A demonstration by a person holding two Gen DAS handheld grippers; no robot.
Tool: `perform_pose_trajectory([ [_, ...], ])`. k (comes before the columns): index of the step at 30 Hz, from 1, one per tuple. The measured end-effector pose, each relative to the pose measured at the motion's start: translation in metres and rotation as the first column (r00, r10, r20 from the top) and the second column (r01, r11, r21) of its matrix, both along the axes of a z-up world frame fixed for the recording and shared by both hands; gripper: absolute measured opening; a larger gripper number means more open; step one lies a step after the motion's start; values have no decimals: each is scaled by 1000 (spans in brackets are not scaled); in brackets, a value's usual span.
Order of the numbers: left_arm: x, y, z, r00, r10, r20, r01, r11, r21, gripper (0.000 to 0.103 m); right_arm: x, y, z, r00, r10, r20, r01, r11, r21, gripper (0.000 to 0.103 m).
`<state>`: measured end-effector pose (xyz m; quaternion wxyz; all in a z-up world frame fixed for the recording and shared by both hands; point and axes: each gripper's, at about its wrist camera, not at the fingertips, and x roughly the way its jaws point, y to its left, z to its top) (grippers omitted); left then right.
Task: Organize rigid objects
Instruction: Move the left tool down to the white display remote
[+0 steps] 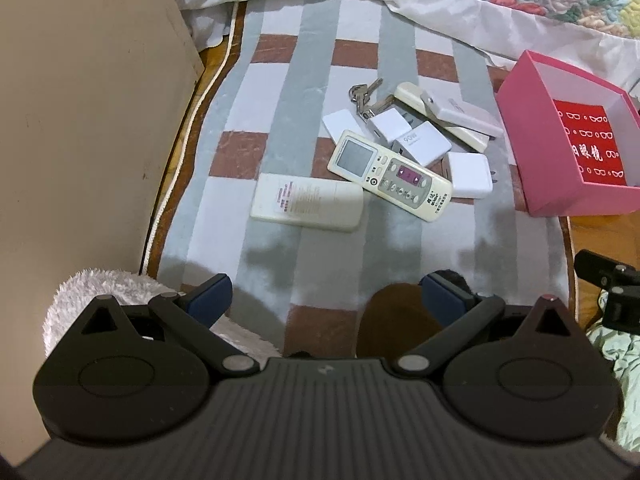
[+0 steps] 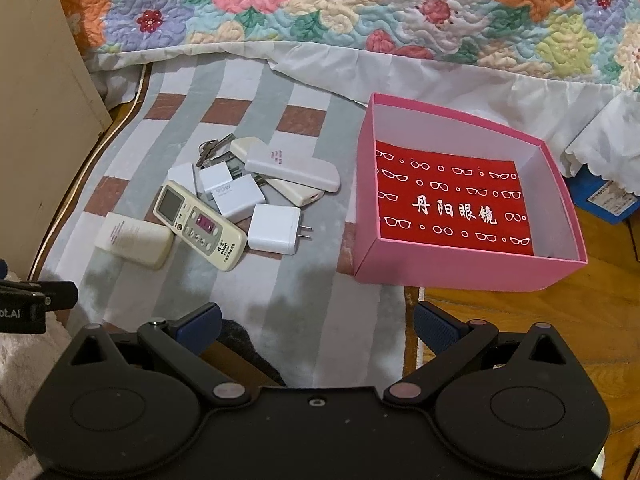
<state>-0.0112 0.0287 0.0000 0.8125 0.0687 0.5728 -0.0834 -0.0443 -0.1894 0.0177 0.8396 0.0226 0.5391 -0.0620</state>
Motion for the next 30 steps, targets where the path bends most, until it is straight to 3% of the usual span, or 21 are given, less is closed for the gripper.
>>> perform_pose_trajectory([
  [7,1,3,1,1000,-2,16,3,1000,-17,103,0,1,0,1000,2,6,-2,1000,-3,103],
  [12,0,17,23,996,24,85,-16,995,-97,102,-7,5,20,979,122,161,-131,990,44,103],
  [14,6,25,33,993,53,107,-36,988,-152,102,-10,8,26,933,219,286,-240,970,38,103],
  [15,10,28,37,991,68,112,-47,983,-179,102,-10,7,27,889,278,363,-315,948,45,103],
  [17,23,33,42,988,99,115,-70,970,-235,102,-2,4,21,835,327,443,-400,913,79,103],
  [18,31,34,42,988,105,114,-73,964,-257,102,5,3,17,825,337,454,-422,901,97,103],
  [22,62,20,30,994,81,77,-54,954,-296,100,40,9,-2,834,389,391,-475,867,149,102],
  [26,90,-2,-1,997,76,14,-69,957,-282,99,55,37,-34,742,583,331,-618,786,1,97],
  [30,102,-12,-40,995,80,-55,-95,931,-352,98,55,61,-72,638,732,239,-726,675,-131,89],
])
